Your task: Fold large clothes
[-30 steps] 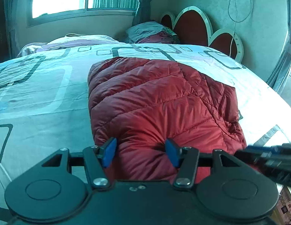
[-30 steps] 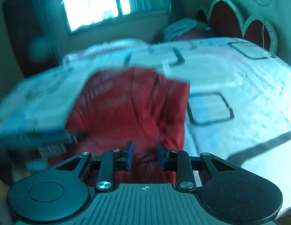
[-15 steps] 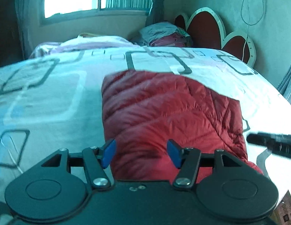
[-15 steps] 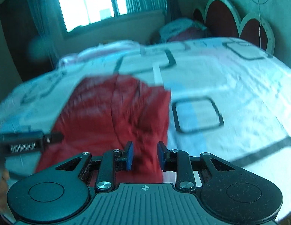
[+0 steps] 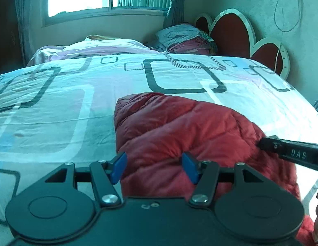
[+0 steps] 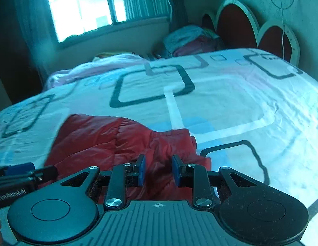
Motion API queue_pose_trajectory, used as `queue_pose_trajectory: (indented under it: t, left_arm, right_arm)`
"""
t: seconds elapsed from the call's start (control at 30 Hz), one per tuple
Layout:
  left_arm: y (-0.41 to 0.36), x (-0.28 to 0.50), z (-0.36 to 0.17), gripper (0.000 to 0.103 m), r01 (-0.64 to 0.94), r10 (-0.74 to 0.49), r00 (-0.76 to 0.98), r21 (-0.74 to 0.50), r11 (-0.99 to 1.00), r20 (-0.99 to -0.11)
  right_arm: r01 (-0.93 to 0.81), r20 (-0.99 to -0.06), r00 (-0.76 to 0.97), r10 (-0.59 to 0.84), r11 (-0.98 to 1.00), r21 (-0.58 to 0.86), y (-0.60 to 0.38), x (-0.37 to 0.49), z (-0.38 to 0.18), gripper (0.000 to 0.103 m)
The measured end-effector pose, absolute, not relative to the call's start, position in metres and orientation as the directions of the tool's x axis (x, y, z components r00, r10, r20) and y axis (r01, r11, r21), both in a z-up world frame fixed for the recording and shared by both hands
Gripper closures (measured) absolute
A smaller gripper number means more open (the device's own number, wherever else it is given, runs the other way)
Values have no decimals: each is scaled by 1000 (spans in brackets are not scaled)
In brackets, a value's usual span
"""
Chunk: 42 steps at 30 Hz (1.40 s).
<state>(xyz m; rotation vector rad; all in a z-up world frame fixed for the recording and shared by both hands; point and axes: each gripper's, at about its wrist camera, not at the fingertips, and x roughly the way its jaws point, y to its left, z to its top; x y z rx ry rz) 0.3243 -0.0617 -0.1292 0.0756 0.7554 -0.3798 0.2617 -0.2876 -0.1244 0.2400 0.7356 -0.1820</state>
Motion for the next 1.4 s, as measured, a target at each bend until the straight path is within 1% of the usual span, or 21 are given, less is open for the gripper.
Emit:
queue_pose_trajectory:
  t: [0.13,0.27,0.37,0.43,0.5,0.57,0.67,0.73,0.8,0.87,0.97,1.23,1.4]
  left_arm:
    - [-62,338,-153,36,358,-292,645,-59,932,-706]
    - [-63,340,-154,36,372,-299,637,-56,927,-710]
    - [-67,352,-149,36,378,-311,655,-58,924,-689]
    - [-72,365,-153,32,394,-324,637,-66,917,-699]
    - [-77,371,-162,29,416,-331,620,-59,907,-711]
    - [-77,371,-170,28,421,-337,613,-65,905,-715]
    - [-74,374,-168,26,412,-334,597,-78,908,-729]
    - [-71,373,-160,29,404,-330,593,-84,911,-735]
    - [-67,368,-150,32,403,-331,593,-85,911,-734]
    - [-61,357,-142,31,411,-341,602,-86,908,-722]
    - [-52,336,-136,31,396,-332,608,-87,914,-721]
    - [-36,284,-117,30,319,-306,633,-120,940,-711]
    - [-36,245,-118,30,350,-333,607,-133,927,-721]
  right_arm:
    - [253,-698,707,-111,962,103,-289,273,-145,76]
    - [249,-710,691,-138,967,54,-291,280,-162,76]
    - [259,-702,693,-164,965,30,-291,282,-163,76]
    - [256,-713,675,-190,967,-14,-289,286,-172,76]
    - [273,-728,657,-195,962,-11,-292,288,-183,76]
    - [287,-729,653,-204,958,-11,-295,288,-191,76]
    - [280,-736,644,-210,960,-28,-294,290,-191,76]
    - [275,-747,636,-193,961,-14,-297,291,-183,76]
    - [289,-737,654,-167,956,40,-302,284,-166,75]
    - [265,-711,692,-128,961,85,-301,273,-148,75]
    - [204,-698,711,-82,975,93,-290,253,-134,75]
    - [112,-689,725,18,983,144,-278,202,-122,75]
    - [52,-701,710,63,989,142,-271,174,-125,75]
